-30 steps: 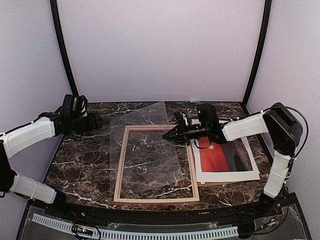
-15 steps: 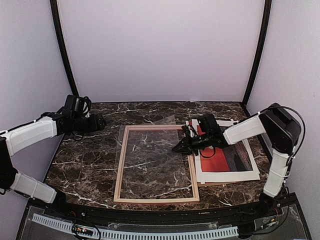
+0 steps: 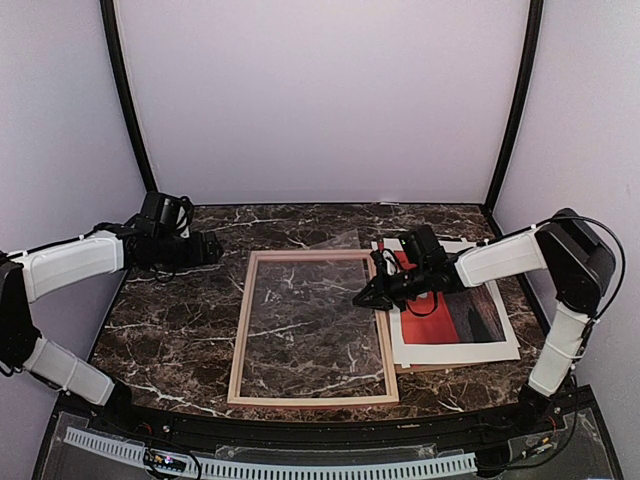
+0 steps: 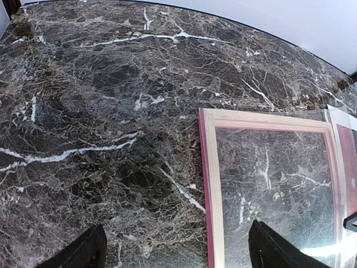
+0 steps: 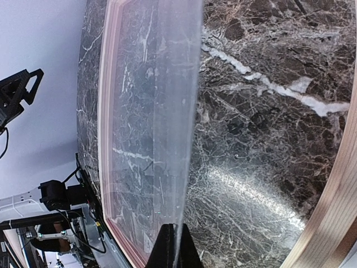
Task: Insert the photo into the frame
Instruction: Place the glass panel at the frame body.
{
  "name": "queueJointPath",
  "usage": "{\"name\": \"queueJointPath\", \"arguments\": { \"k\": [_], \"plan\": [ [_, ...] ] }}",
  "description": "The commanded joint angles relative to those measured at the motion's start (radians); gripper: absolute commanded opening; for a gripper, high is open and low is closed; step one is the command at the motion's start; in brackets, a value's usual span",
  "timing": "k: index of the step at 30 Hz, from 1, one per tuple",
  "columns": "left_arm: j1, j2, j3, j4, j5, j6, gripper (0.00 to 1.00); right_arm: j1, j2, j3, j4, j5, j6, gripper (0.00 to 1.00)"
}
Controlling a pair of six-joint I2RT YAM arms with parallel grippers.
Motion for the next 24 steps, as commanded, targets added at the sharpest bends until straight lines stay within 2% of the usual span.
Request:
{"name": "queueJointPath", "arguments": {
  "k": [1,24],
  "plan": [
    [-0.017,0.004,0.037,0.032,0.011,0.023,0.93,-0.001,-0.028,-0.005,-0.015,0.023,-0.026,0.00],
    [-0.042,0.040,0.031,0.039,0.011,0.020,0.93,0.023,-0.073,-0.008,-0.040,0.024,-0.009,0.00]
  ]
}}
